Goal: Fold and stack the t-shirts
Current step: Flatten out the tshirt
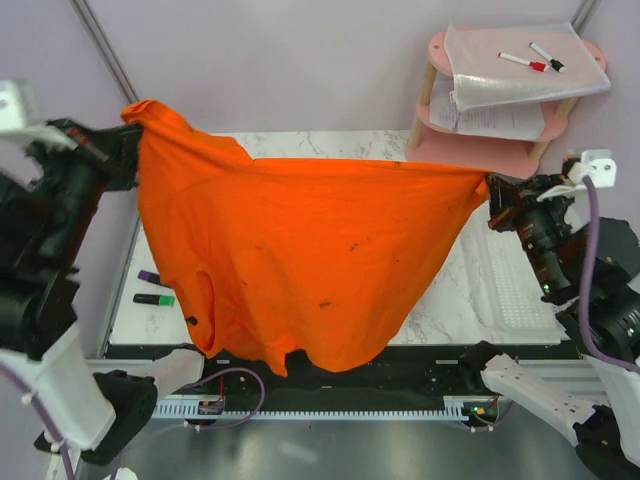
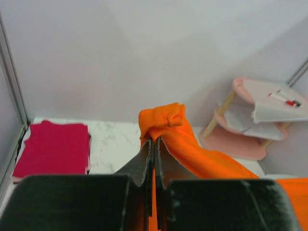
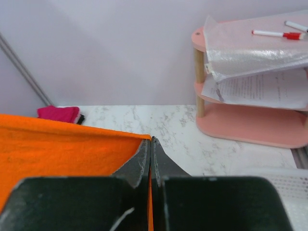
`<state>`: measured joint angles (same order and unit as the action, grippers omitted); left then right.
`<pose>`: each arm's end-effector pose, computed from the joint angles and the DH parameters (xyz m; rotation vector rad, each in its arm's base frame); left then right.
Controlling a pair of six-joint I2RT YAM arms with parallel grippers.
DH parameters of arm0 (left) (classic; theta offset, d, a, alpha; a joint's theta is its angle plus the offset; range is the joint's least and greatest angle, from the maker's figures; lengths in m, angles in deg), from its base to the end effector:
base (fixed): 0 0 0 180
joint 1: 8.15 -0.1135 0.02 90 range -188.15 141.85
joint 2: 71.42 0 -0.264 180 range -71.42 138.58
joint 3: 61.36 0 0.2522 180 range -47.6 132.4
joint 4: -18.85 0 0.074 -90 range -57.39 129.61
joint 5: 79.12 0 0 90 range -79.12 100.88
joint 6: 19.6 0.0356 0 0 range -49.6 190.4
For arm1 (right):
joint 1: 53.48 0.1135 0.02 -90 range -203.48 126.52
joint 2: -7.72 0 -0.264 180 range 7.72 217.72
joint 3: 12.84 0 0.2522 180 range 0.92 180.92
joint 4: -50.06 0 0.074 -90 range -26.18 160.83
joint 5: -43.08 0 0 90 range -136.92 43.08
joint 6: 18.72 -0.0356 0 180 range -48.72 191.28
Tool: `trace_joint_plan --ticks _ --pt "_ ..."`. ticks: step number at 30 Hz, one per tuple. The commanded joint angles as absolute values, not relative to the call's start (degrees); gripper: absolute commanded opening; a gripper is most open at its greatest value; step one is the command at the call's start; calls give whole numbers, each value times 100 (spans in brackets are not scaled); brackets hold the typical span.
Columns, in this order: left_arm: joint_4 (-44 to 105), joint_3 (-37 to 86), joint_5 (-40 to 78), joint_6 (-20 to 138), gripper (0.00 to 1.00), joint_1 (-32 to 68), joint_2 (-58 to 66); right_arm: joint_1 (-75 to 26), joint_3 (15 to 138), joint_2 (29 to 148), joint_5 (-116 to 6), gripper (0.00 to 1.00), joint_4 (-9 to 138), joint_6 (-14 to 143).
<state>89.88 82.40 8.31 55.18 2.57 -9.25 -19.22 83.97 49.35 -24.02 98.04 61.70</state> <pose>0.0409 -0.0061 0.6165 -0.0924 1.3922 -0.3463 0.0678 0.0294 0.5093 0.0153 1.4637 0.3360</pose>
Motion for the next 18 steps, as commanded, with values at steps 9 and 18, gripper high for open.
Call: trace_joint_plan --ticks 9,18 --pt "8297 6192 429 5617 2 249 1784 -2060 6827 7301 -1360 0 8652 6162" --pt "8183 7359 639 5502 2 249 4501 -3202 7368 10438 -1827 0 7718 5740"
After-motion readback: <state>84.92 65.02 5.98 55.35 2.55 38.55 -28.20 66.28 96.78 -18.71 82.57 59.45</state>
